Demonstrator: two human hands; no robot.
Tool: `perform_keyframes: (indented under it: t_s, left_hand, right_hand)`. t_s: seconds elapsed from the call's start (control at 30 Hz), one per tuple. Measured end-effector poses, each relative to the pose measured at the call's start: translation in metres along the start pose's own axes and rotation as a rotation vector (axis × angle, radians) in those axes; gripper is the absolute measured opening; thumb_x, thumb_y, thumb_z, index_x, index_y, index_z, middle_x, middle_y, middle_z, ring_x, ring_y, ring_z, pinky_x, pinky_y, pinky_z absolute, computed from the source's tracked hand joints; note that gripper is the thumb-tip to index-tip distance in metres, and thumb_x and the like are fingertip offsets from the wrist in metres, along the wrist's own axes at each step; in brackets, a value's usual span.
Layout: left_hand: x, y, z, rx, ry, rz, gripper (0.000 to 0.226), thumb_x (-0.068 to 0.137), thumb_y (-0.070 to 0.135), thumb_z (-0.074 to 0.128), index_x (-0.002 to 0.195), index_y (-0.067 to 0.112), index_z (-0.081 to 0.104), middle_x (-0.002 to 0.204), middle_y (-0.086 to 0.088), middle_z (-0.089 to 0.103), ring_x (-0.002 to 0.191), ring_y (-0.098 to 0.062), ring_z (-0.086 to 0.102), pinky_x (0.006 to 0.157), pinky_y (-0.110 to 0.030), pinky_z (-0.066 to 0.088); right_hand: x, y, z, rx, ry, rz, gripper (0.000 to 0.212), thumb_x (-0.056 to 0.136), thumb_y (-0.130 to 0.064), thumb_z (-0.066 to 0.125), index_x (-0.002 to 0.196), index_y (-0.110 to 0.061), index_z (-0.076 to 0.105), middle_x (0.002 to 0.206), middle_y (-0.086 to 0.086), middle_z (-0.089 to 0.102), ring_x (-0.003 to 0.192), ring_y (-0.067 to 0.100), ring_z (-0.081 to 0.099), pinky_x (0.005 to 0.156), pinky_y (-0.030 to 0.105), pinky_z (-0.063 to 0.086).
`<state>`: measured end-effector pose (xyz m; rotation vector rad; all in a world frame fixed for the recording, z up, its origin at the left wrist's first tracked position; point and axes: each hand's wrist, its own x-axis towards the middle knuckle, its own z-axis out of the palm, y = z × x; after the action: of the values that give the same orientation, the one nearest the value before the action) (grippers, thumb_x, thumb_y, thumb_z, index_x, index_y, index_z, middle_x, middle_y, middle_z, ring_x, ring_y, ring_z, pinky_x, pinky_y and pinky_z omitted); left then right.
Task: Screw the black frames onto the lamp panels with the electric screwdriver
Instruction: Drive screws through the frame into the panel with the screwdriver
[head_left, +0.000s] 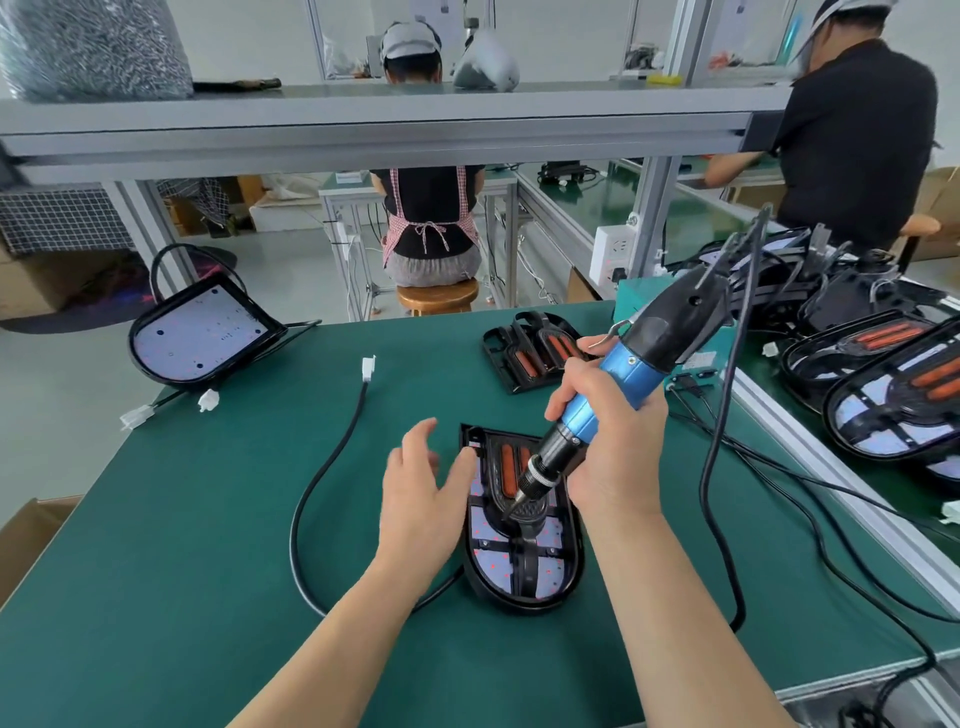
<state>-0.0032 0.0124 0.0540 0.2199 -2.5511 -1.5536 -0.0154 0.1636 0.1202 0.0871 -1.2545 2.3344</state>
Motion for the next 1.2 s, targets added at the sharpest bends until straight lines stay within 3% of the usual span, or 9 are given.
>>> perform_keyframes:
  t_s: [0.07,0.13,0.2,0.27,0.47,0.67,0.8,1.03,1.2]
  left_hand:
    - [-0.013,0.006,-0.013,0.037,0.066,0.264,0.018,0.097,0.034,0.056,0.113,0.027,0.062,0.106,0.016,0.053,0.105,-0.007,0.053,0.088,-0.023,0.042]
    - [-0.022,0.011,-0.022,0.097,-0.098,0.347,0.030,0.097,0.044,0.048,0.088,0.021,0.066,0.094,0.013,0.058,0.094,-0.008,0.057,0.082,-0.022,0.045]
    - [-0.028,0.020,-0.030,0.101,-0.316,0.273,0.042,0.094,0.051,0.042,0.081,0.020,0.068,0.086,0.004,0.066,0.079,-0.014,0.060,0.076,-0.030,0.049]
    - [-0.032,0.029,-0.032,-0.106,-0.493,0.157,0.040,0.102,0.044,0.044,0.081,0.022,0.070,0.075,-0.002,0.069,0.062,-0.015,0.053,0.057,-0.023,0.045]
    - [-0.038,0.040,-0.019,-0.544,-0.546,-0.066,0.033,0.100,0.018,0.055,0.071,0.015,0.071,0.059,-0.007,0.060,0.045,-0.007,0.042,0.041,-0.010,0.031]
    - [-0.049,0.043,-0.003,-0.233,-0.400,0.133,0.028,0.099,0.016,0.056,0.074,0.017,0.068,0.062,0.000,0.066,0.056,-0.011,0.051,0.055,-0.020,0.042]
    - [-0.051,0.048,0.004,-0.089,-0.356,0.305,0.026,0.099,0.022,0.058,0.073,0.019,0.064,0.064,0.000,0.066,0.055,-0.022,0.050,0.055,-0.035,0.046]
    - [-0.040,0.058,0.034,0.118,-0.442,0.408,0.020,0.094,0.030,0.067,0.076,0.020,0.064,0.064,0.003,0.059,0.054,-0.007,0.041,0.056,-0.023,0.038]
    - [0.009,0.066,0.056,0.521,-0.273,0.565,0.009,0.092,0.031,0.063,0.087,0.027,0.070,0.082,0.013,0.066,0.087,-0.009,0.050,0.081,-0.031,0.044]
  right_hand:
    - [0.003,-0.004,-0.004,0.063,0.047,0.010,0.020,0.077,-0.004,0.065,0.093,-0.010,0.055,0.069,0.007,0.049,0.049,0.019,0.049,0.054,0.027,0.043]
    - [0.008,-0.008,-0.006,0.167,0.084,0.046,0.017,0.078,-0.006,0.064,0.092,-0.013,0.057,0.068,0.002,0.051,0.051,0.016,0.049,0.054,0.025,0.045]
    - [0.012,-0.011,-0.009,0.301,0.139,0.118,0.017,0.078,-0.009,0.067,0.091,-0.015,0.059,0.071,-0.001,0.053,0.056,0.013,0.050,0.053,0.022,0.046]
    - [0.016,-0.013,-0.013,0.384,0.204,0.195,0.016,0.081,-0.012,0.071,0.090,-0.018,0.059,0.074,0.000,0.054,0.059,0.012,0.049,0.055,0.021,0.045]
    - [0.018,-0.017,-0.022,0.438,0.302,0.299,0.012,0.090,-0.016,0.069,0.090,-0.019,0.057,0.067,-0.003,0.056,0.052,0.010,0.051,0.052,0.020,0.040]
    - [0.021,-0.025,-0.039,0.294,0.416,0.332,0.016,0.087,-0.016,0.070,0.087,-0.021,0.055,0.063,-0.006,0.057,0.051,0.010,0.055,0.048,0.020,0.043]
    - [0.025,-0.026,-0.059,0.364,0.540,0.415,0.016,0.087,-0.012,0.072,0.088,-0.019,0.057,0.058,-0.006,0.058,0.044,0.009,0.055,0.043,0.018,0.045]
    - [0.038,-0.012,-0.113,0.365,0.560,0.456,0.012,0.088,-0.018,0.070,0.086,-0.017,0.058,0.065,-0.006,0.058,0.047,0.009,0.054,0.053,0.022,0.043]
    - [0.061,-0.008,-0.161,0.374,0.561,0.466,0.023,0.092,-0.036,0.071,0.094,-0.016,0.060,0.072,-0.008,0.058,0.050,0.007,0.055,0.052,0.022,0.041]
